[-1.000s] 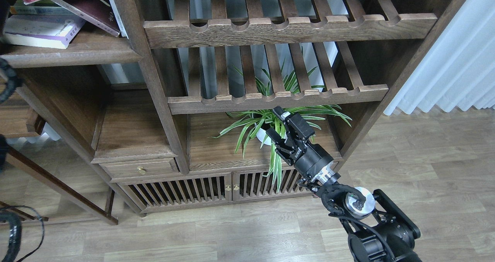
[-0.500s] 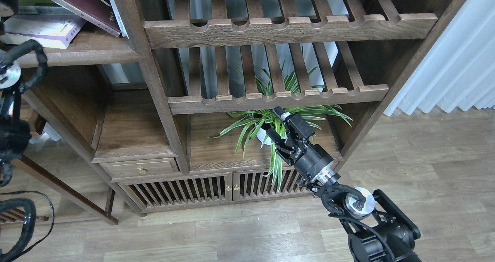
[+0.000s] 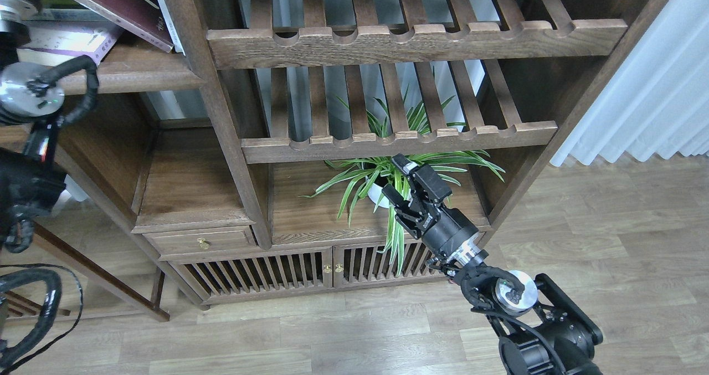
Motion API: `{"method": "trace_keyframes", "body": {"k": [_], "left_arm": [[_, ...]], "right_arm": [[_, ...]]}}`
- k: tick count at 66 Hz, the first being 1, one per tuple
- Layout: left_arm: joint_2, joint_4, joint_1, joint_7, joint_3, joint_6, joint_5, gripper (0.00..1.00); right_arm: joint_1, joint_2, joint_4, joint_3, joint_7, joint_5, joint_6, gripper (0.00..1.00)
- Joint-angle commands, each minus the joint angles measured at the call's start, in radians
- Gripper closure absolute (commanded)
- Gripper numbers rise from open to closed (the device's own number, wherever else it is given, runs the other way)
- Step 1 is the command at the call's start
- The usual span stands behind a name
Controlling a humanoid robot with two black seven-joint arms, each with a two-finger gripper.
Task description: Organize books on shelf
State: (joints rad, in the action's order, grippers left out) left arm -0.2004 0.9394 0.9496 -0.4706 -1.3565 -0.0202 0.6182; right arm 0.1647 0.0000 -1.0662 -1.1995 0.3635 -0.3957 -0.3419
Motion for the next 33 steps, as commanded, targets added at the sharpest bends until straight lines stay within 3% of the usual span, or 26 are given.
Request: {"method": "trace_keyframes", "body": {"k": [1,16,24,25,27,33], "left_arm": [[0.003,-0.045,0.023,-0.005,0.020,0.005,-0.002,0.99],[0.007,-0.094,0.026,-0.018,0.036,0.013,-0.012,0.93],[0.007,-0.116,0.023,-0.018,0.036,0.013,-0.012,0.78],[0.007,-0.119,0.023,-0.018,0.034,0.013,-0.014,0.66],[0.006,-0.120,0.023,-0.018,0.034,0.013,-0.014,0.58],[0.006,-0.119,0.021,-0.018,0.033,0.013,-0.018,0.51]], "right_arm": [[-0.001,0.000,0.000,0.000,0.000,0.000,0.000,0.02],[0.004,0.000,0.000,0.000,0.000,0.001,0.000,0.02],[0.004,0.000,0.000,0.000,0.000,0.000,0.001,0.02],[0.004,0.000,0.000,0.000,0.000,0.000,0.001,0.02],[0.004,0.000,0.000,0.000,0.000,0.000,0.000,0.02],[0.004,0.000,0.000,0.000,0.000,0.000,0.000,0.02]]}}
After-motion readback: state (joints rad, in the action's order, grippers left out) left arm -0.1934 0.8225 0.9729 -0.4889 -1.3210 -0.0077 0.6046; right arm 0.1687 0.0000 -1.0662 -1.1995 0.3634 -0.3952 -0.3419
